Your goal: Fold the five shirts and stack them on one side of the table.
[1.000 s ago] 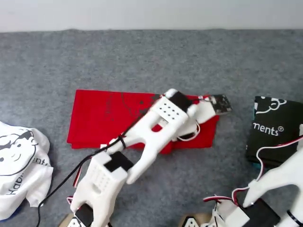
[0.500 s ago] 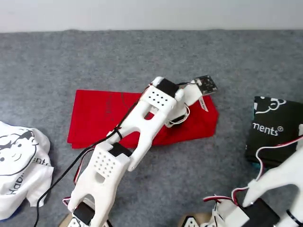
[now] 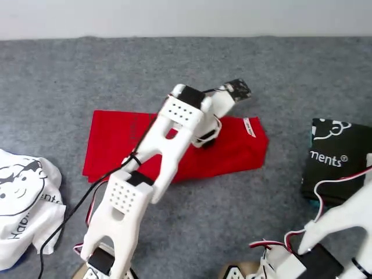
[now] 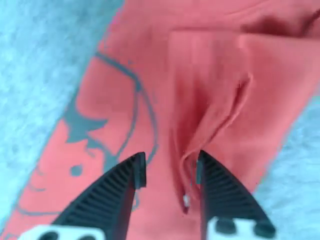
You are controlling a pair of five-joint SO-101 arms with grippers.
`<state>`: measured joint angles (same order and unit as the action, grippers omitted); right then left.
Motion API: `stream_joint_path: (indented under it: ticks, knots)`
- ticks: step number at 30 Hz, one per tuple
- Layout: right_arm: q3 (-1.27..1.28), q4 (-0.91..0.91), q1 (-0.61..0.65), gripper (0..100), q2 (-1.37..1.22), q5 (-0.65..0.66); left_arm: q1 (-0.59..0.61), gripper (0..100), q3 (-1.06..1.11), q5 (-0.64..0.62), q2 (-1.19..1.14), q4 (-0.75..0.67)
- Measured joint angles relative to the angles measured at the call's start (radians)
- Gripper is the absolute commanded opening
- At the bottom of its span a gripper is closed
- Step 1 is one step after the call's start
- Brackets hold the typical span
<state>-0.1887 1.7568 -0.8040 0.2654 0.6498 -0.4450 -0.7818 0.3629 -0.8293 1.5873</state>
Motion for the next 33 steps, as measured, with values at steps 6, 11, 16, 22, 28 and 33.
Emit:
stream_joint_path:
  ticks: [6, 11, 16, 22, 28, 33]
  knots:
    - [0.000, 0.000, 0.000, 1.8, 0.000, 0.005, 0.028, 17, 0.000, 0.000, 0.000, -0.009]
    - [0.000, 0.000, 0.000, 1.7, 0.000, 0.008, 0.025, 17, -0.083, 0.000, 0.005, 0.063]
    - [0.000, 0.000, 0.000, 1.7, 0.000, 0.008, -0.021, 14, -0.129, 0.000, 0.055, 0.133]
    - [0.000, 0.000, -0.002, 1.7, 0.000, 0.008, -0.049, 11, 0.051, 0.000, 0.097, 0.138]
    - [0.000, 0.000, -0.034, 1.8, 0.000, 0.008, 0.025, 11, 0.226, -0.006, 0.097, 0.048]
    - [0.000, 0.000, -0.043, 1.8, 0.000, 0.008, 0.038, 11, 0.338, -0.006, 0.097, -0.040]
